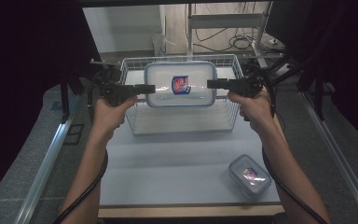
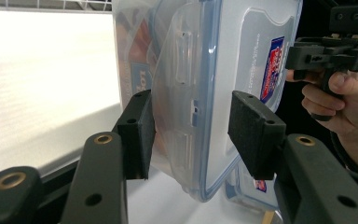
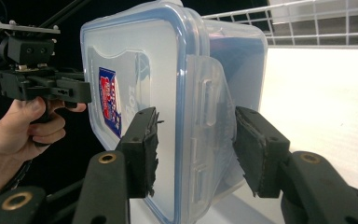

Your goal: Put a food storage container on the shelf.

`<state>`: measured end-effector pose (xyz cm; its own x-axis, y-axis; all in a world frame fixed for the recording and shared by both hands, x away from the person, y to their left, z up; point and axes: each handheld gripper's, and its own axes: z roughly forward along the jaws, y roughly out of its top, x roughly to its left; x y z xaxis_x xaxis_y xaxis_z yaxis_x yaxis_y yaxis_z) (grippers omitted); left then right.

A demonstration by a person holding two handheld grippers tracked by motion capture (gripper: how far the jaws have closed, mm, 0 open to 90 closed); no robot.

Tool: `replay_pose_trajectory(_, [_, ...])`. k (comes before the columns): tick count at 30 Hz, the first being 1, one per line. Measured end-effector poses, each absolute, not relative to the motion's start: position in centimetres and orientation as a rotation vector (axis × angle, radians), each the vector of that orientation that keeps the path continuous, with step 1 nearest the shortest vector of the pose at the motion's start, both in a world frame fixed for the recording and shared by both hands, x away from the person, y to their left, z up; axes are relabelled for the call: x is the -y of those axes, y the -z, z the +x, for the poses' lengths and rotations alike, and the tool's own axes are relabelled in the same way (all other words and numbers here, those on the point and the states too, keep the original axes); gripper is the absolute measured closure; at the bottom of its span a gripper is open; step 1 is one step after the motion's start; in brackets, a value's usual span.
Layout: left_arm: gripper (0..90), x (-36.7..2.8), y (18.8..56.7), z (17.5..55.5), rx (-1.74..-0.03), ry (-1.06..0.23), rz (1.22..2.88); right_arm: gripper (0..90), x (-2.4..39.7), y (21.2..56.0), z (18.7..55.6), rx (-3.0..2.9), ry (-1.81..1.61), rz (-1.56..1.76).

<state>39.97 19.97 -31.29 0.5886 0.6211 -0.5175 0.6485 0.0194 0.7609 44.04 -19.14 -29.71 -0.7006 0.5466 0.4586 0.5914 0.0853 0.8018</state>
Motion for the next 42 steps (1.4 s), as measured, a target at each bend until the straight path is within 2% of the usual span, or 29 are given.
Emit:
replay_pose_trajectory(20, [51.7,-20.1,32.0,43.1,-1.122,0.066,1.627,49.6,18.7,29.8,47.7,2.251,1.707,-1.258])
replay_pose_trajectory(42, [51.5,-20.2,31.8,43.8,-1.148,0.052,1.622,47.6,18.1,29.8,48.9,2.242,1.678,-1.299])
